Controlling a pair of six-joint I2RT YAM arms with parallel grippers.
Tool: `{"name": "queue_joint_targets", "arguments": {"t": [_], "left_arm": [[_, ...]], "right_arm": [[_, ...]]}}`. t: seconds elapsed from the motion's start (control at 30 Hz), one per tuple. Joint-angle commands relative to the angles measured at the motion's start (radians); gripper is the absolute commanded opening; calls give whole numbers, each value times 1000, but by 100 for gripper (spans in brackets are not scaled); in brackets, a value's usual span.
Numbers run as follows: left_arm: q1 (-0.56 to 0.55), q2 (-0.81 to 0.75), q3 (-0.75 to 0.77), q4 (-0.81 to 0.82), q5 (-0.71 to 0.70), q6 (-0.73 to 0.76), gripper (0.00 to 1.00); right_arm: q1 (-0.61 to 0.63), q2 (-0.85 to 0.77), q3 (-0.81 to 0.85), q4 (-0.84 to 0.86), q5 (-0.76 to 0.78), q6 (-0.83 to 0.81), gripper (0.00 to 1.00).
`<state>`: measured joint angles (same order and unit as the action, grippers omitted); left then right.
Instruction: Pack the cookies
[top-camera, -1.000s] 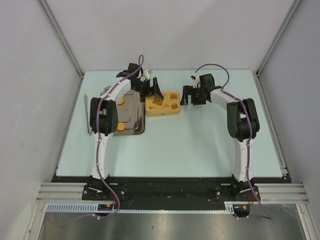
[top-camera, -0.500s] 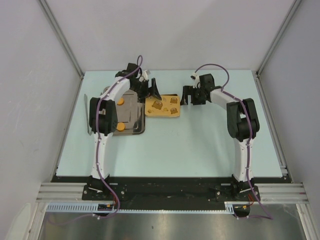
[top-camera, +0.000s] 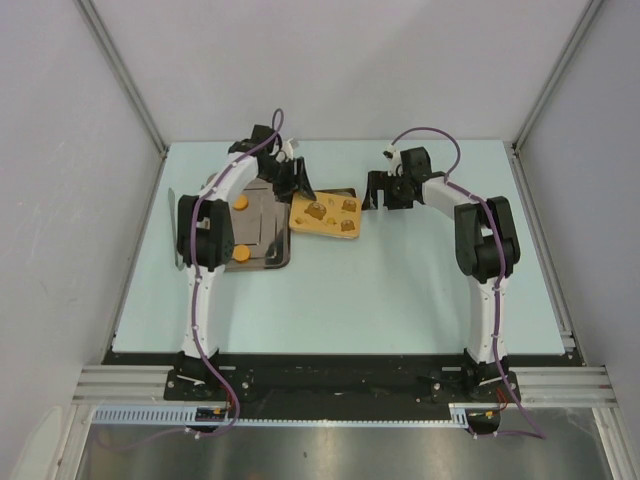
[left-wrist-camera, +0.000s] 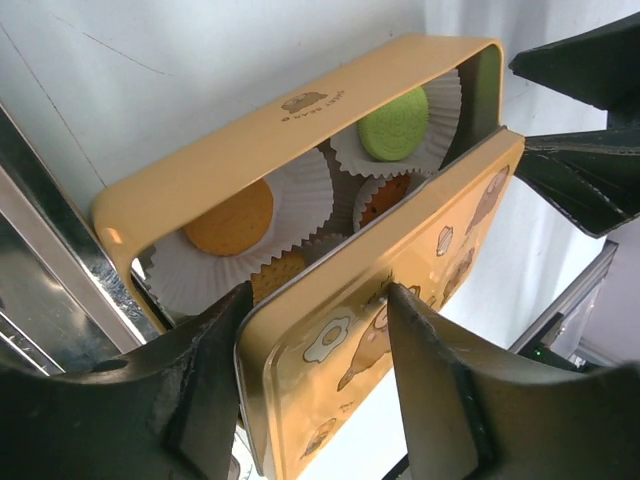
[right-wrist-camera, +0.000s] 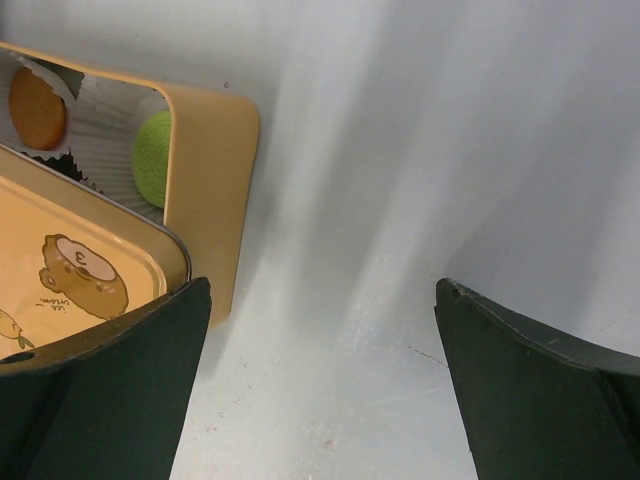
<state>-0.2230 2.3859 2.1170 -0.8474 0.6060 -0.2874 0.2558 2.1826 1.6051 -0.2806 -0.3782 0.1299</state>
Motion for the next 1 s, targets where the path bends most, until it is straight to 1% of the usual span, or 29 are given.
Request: {"name": "queue_joint_targets", "arguments": {"t": [0.0, 0.2, 0.23, 0.47, 0.6, 0.67, 0.8, 0.97], "left_arm": [[5, -67, 0, 24, 11, 1, 57], [22, -88, -40, 71, 52, -29, 51], [27, -93, -45, 83, 58, -38, 48], [50, -125, -106, 152, 112, -84, 43], [66, -148, -198, 263, 172, -147, 36], [71, -149, -219, 286, 198, -177, 31], [85, -157, -290, 388, 241, -240, 28], [100, -166, -341, 468, 285, -288, 26]], "right_arm": [[2, 8, 27, -29, 1, -10, 99], [-6, 2, 21, -38, 1, -18, 99], [-9, 0, 19, -40, 1, -19, 99], [-13, -10, 12, -43, -2, -21, 99], [-16, -18, 4, -46, -1, -27, 98], [-18, -23, 1, -46, -1, -29, 98], [-23, -41, -10, -51, -1, -35, 98], [-36, -67, -19, -42, -14, -33, 99]]}}
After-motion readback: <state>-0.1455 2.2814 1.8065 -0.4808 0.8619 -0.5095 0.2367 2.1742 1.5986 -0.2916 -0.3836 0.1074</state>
